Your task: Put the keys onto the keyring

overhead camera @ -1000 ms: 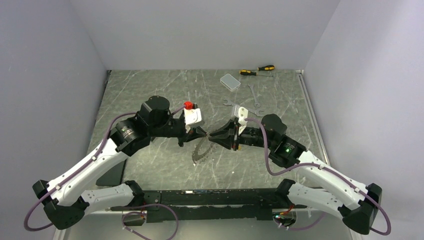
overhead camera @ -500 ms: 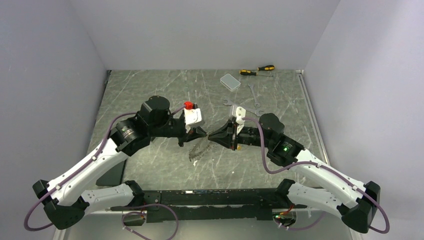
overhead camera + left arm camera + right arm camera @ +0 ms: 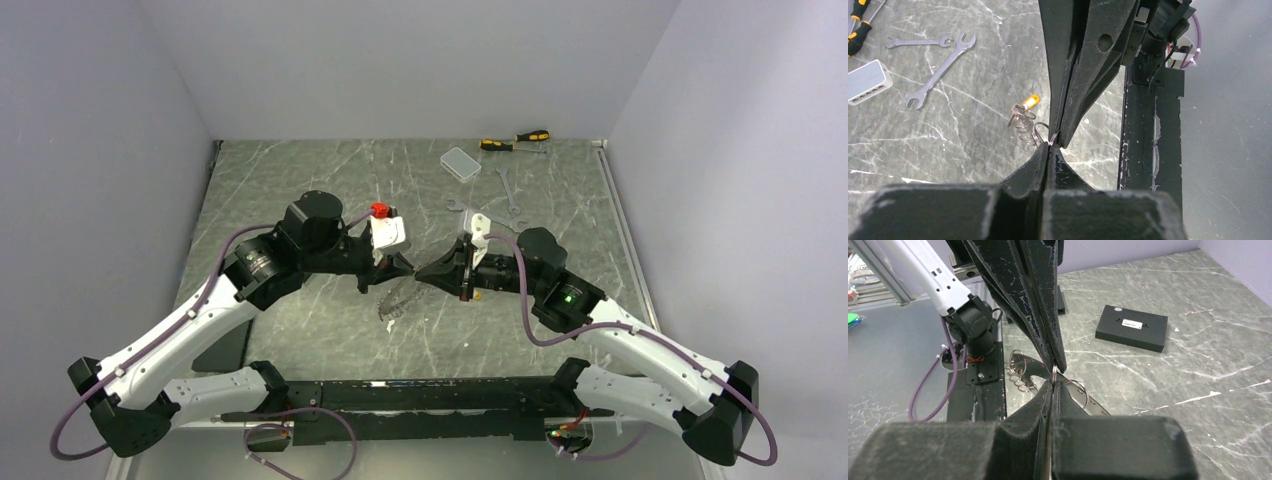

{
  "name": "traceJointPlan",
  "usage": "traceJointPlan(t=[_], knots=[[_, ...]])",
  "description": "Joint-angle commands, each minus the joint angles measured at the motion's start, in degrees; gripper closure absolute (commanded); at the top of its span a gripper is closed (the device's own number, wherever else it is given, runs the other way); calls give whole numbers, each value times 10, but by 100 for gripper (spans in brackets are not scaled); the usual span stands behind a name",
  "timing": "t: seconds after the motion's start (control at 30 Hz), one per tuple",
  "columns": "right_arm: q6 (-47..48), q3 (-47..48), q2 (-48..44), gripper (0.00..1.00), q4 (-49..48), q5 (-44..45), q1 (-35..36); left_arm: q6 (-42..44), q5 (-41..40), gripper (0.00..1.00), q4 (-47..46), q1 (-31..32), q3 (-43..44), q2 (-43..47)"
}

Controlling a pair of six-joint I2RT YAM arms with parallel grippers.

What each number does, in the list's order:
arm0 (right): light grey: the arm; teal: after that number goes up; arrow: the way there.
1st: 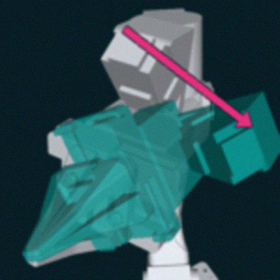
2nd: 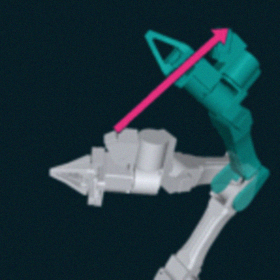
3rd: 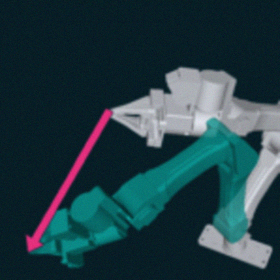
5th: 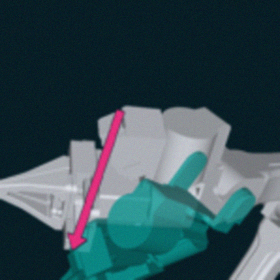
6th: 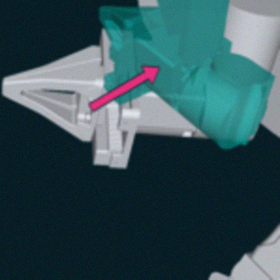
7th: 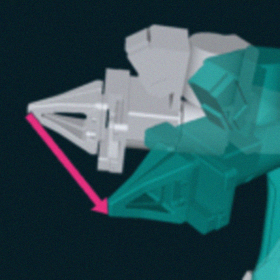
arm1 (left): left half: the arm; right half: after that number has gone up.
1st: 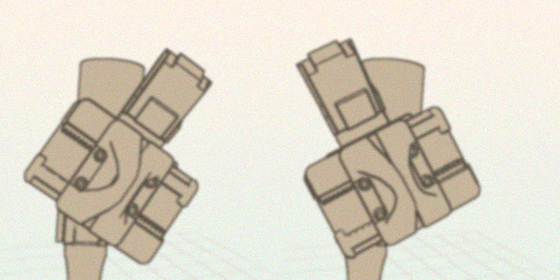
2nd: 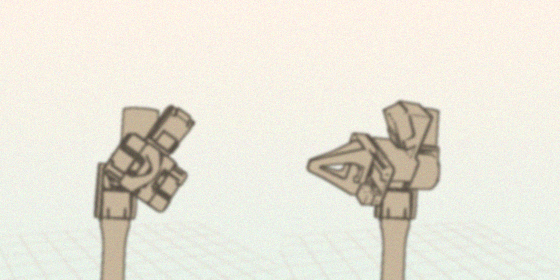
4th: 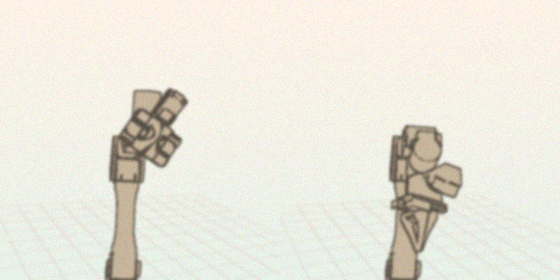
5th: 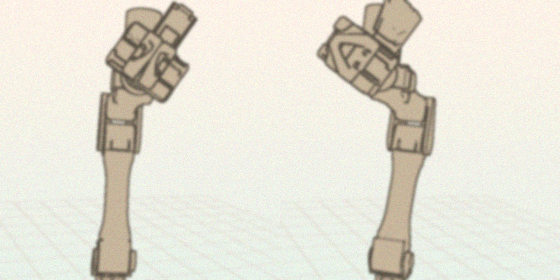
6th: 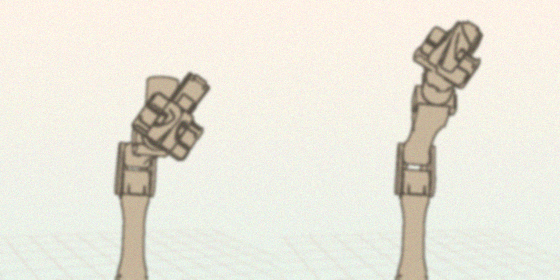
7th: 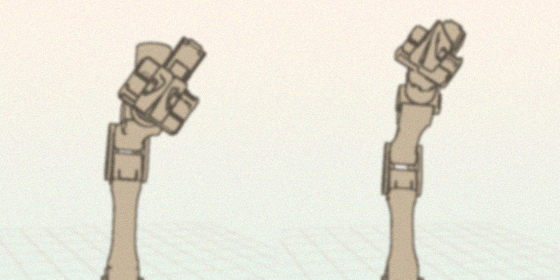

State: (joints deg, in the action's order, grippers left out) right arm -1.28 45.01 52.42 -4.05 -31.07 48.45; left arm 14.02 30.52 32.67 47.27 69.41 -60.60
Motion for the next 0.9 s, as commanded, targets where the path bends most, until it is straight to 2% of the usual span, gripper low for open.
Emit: traceJointPlan(t=[0.0, 0.1, 0.13, 0.2, 0.3, 0.43, 0.87], knots=[[-13, -16, -14, 100, -58, -6, 3, -12, 21, 92, -36, 0, 12, -3], [-14, -26, -23, 100, -66, 3, 3, -29, 18, 51, -37, 0, 16, 6], [-15, -27, -24, 100, -67, 5, 3, -35, 16, 43, -36, 0, 18, 12], [-15, -31, -27, 100, -68, 7, 3, -45, 13, 33, -32, 0, 25, 23], [-16, -36, -31, 100, -71, 12, 3, -52, 12, 29, -15, 0, 32, 39], [-20, -43, -40, 100, -81, 19, 3, -61, -15, 29, 18, 0, 12, 54], [-25, -37, -38, 100, -76, 40, 3, -158, -78, 31, -73, 0, -108, 89]])
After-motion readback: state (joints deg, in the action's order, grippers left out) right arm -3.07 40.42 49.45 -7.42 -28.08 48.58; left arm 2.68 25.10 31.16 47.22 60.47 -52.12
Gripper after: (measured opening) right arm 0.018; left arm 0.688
